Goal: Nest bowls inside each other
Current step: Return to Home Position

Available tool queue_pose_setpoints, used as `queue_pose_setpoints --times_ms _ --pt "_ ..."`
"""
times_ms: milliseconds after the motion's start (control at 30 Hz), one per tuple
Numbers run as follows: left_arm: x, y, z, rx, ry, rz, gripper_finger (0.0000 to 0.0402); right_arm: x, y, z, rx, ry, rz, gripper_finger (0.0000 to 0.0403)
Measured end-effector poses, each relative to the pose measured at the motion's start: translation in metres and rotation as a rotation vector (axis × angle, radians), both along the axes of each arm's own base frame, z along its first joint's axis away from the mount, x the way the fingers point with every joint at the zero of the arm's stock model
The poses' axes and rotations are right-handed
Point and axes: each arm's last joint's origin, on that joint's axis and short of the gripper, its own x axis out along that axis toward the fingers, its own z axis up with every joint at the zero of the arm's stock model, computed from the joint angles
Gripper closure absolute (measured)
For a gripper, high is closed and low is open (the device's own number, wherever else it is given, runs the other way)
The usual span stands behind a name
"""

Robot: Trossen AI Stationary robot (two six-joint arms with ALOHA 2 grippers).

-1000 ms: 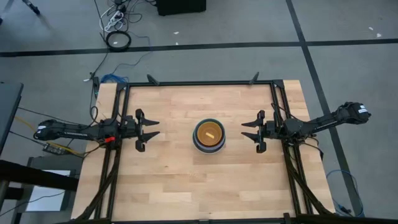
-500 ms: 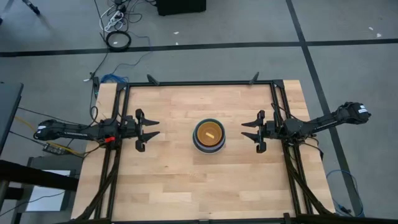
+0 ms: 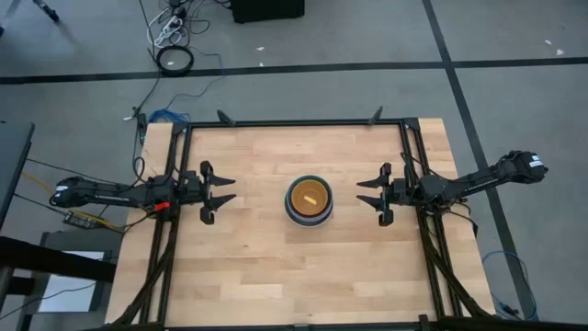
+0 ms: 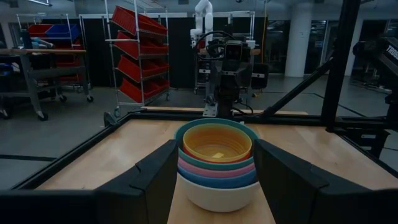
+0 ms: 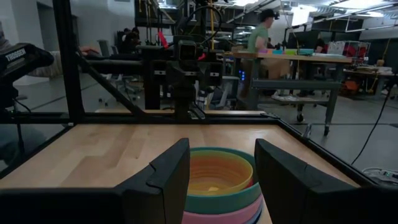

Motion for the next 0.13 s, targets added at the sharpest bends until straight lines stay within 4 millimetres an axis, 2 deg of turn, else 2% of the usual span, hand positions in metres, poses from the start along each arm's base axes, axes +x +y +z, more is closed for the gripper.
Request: queue_pose_setpoints --times_ms 133 --pt "0.0 -0.0001 0.0 0.0 0.0 -0.001 0.0183 0.0 0.0 0.0 0.0 0.0 0.0 0.0234"
